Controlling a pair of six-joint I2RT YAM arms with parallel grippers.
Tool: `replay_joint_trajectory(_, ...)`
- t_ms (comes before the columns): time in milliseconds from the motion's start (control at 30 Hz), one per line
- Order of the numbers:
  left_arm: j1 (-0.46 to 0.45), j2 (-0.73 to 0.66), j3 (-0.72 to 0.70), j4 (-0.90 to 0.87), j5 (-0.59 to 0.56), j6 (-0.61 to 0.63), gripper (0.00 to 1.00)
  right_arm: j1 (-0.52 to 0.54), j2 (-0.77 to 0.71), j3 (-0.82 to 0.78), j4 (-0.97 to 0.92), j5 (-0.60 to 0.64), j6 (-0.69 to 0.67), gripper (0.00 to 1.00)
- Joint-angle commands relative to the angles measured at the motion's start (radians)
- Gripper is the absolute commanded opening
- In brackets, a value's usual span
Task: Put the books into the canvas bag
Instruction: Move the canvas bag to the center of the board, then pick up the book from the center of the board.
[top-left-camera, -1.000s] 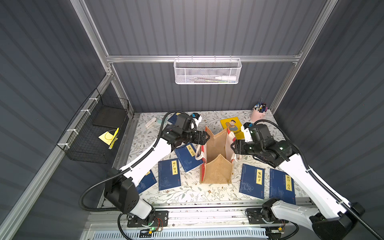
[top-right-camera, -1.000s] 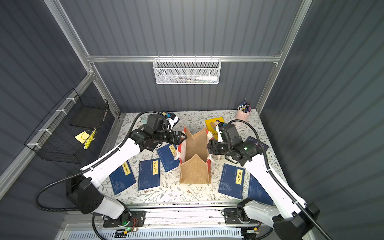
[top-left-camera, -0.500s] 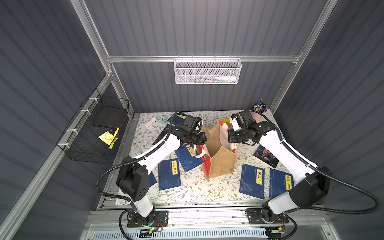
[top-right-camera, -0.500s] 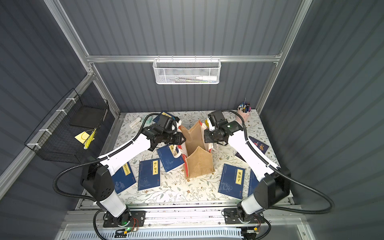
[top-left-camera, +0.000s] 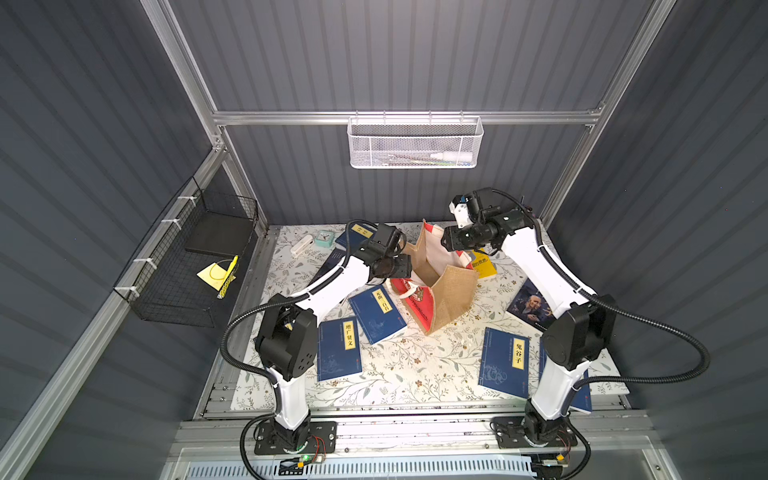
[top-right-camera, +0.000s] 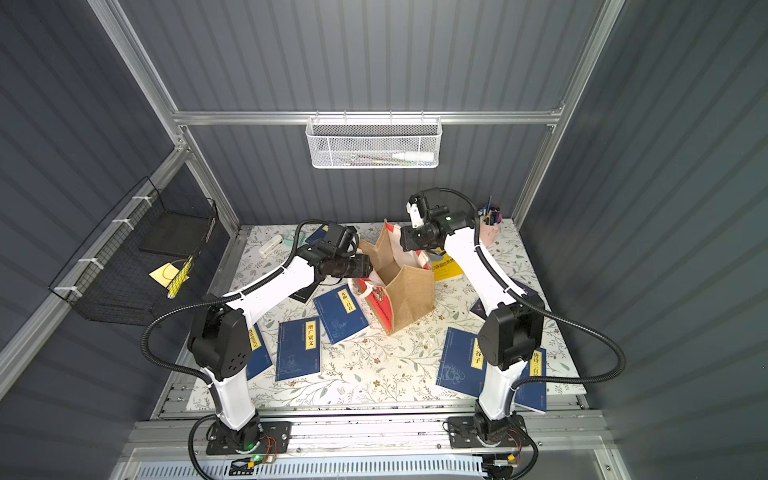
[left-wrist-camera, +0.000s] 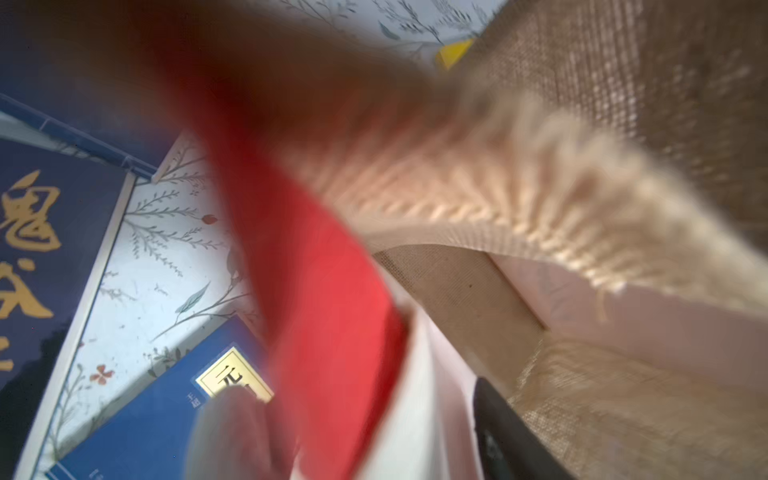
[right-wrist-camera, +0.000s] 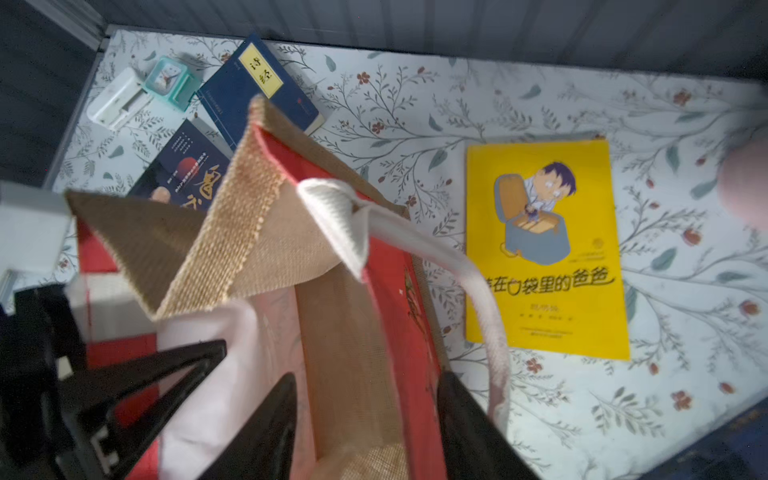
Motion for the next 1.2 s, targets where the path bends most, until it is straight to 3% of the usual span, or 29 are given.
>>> replay_joint_trajectory(0, 0.019, -0.046, 0.036, -0.044, -0.025, 0.028, 0.76, 0.001, -0.048, 0.027, -0.060, -0.007, -0.010, 0.64)
replay_joint_trajectory(100, 0.030, -0.103, 0.033, -0.071, -0.036, 0.050, 0.84, 0.009, -0.123, -0.007, -0.067, 0.008, 0.021, 0.66)
replay_joint_trajectory(267, 0.048, -0.232, -0.011, -0.110, -0.067, 0.058, 0.99, 0.118, -0.281, -0.097, -0.069, 0.194, 0.053, 0.67)
replay_joint_trajectory(433, 0.063, -0.402, -0.105, -0.153, -0.090, 0.046, 0.99, 0.285, -0.382, -0.153, -0.103, 0.306, 0.119, 0.67)
replay_joint_trajectory(667, 0.085, -0.601, -0.312, -0.287, -0.194, -0.013, 1.00, 0.566, -0.406, -0.253, -0.120, 0.446, 0.249, 0.67)
replay_joint_trajectory(800, 0.104, -0.653, -0.433, -0.380, -0.239, -0.085, 0.99, 0.661, -0.348, -0.341, -0.086, 0.429, 0.362, 0.67)
replay_joint_trajectory(933, 0.118, -0.669, -0.562, -0.375, -0.214, -0.117, 1.00, 0.728, -0.269, -0.407, -0.040, 0.379, 0.463, 0.67)
replay_joint_trajectory(1167, 0.214, -0.656, -0.714, -0.301, -0.154, -0.129, 0.99, 0.761, -0.146, -0.495, 0.088, 0.247, 0.562, 0.66)
